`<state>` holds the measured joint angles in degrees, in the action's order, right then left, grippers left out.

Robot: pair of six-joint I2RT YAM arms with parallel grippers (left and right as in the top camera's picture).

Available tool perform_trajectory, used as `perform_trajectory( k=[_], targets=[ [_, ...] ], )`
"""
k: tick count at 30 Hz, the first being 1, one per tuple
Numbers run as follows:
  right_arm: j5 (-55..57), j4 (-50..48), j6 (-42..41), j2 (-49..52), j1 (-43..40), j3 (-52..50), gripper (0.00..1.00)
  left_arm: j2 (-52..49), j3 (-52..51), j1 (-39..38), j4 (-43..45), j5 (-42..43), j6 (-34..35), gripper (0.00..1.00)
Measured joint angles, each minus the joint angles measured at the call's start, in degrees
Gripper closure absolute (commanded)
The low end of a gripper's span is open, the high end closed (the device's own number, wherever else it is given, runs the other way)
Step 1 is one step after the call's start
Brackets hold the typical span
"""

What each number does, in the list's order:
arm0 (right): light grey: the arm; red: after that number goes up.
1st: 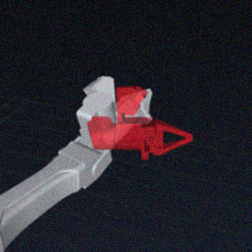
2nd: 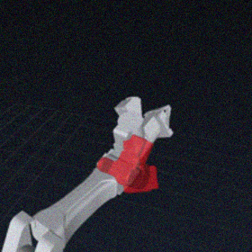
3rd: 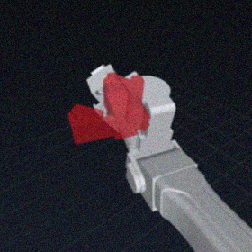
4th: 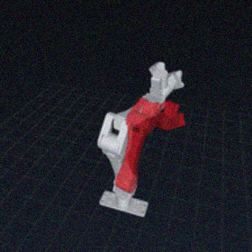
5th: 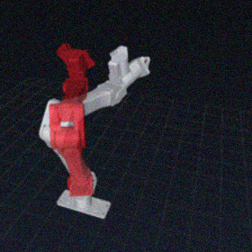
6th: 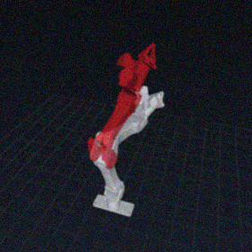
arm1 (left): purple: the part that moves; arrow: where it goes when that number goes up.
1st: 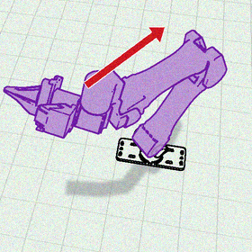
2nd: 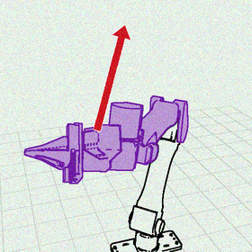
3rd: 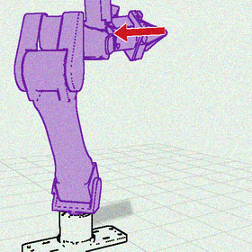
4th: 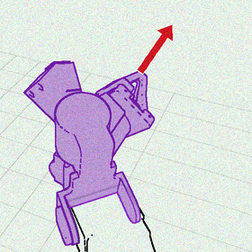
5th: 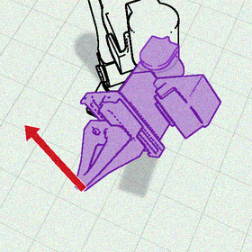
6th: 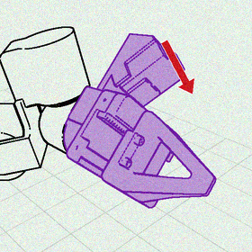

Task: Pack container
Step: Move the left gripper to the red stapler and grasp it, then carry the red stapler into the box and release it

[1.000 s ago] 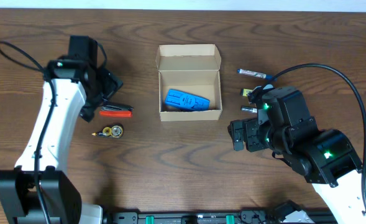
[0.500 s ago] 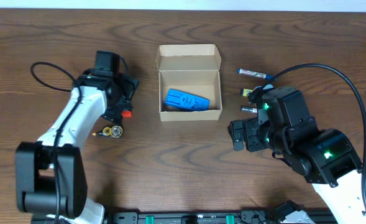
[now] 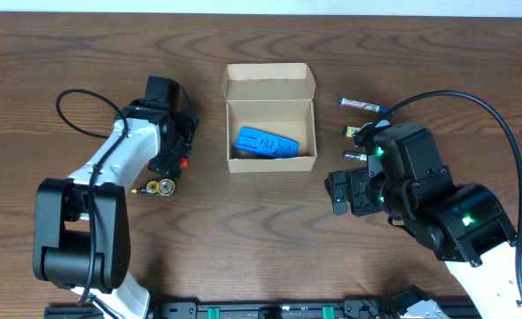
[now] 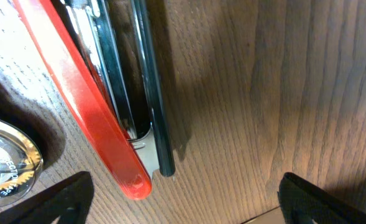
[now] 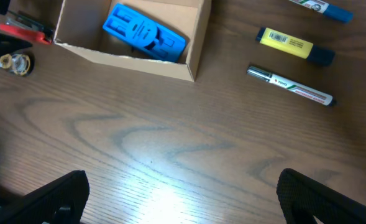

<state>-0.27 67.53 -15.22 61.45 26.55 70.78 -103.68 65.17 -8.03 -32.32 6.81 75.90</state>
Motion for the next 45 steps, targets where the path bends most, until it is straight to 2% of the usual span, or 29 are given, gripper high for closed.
perform_trajectory(
  k=[8,13,17,23,35,41,45],
  targets=[
    [0.00,0.00,0.00,0.00,0.00,0.00,0.01,-2.43,0.00,0.00,0.04,-0.68,0.44,0.07],
    [0.00,0.00,-0.02,0.00,0.00,0.00,0.01,-2.62,0.00,0.07,0.26,-1.22,0.76,0.16],
    [0.00,0.00,-0.02,0.00,0.00,0.00,0.01,-2.69,0.00,0.52,0.17,-1.22,0.76,0.18],
    [0.00,0.00,-0.02,0.00,0.00,0.00,0.01,-2.84,0.00,1.20,-0.04,-1.25,0.85,0.27],
    [0.00,0.00,-0.02,0.00,0.00,0.00,0.01,-4.22,0.02,1.18,-1.73,-1.25,0.79,0.28],
    [0.00,0.00,-0.02,0.00,0.00,0.00,0.01,-4.46,0.17,1.18,-2.69,-1.22,0.81,0.36],
    [0.02,0.00,0.00,0.00,0.00,0.00,0.01,-4.79,0.42,1.18,-3.48,-1.22,0.85,0.46]
  ],
)
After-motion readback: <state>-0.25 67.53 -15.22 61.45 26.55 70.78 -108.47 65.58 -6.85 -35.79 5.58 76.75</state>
